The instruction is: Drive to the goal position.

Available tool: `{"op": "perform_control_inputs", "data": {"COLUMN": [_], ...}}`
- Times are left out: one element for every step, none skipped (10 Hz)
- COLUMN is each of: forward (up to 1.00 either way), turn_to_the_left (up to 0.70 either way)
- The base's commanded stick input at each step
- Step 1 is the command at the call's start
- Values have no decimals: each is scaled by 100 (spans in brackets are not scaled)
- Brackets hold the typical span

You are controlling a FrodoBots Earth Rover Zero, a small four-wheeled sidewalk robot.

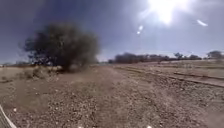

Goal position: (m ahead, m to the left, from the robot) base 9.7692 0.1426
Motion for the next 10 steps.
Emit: {"op": "perform_control_inputs", "data": {"forward": [70,70,70,70,70,70,70,70,70,70], "turn_to_the_left": [0,0,0,0,0,0,0,0,0,0]}}
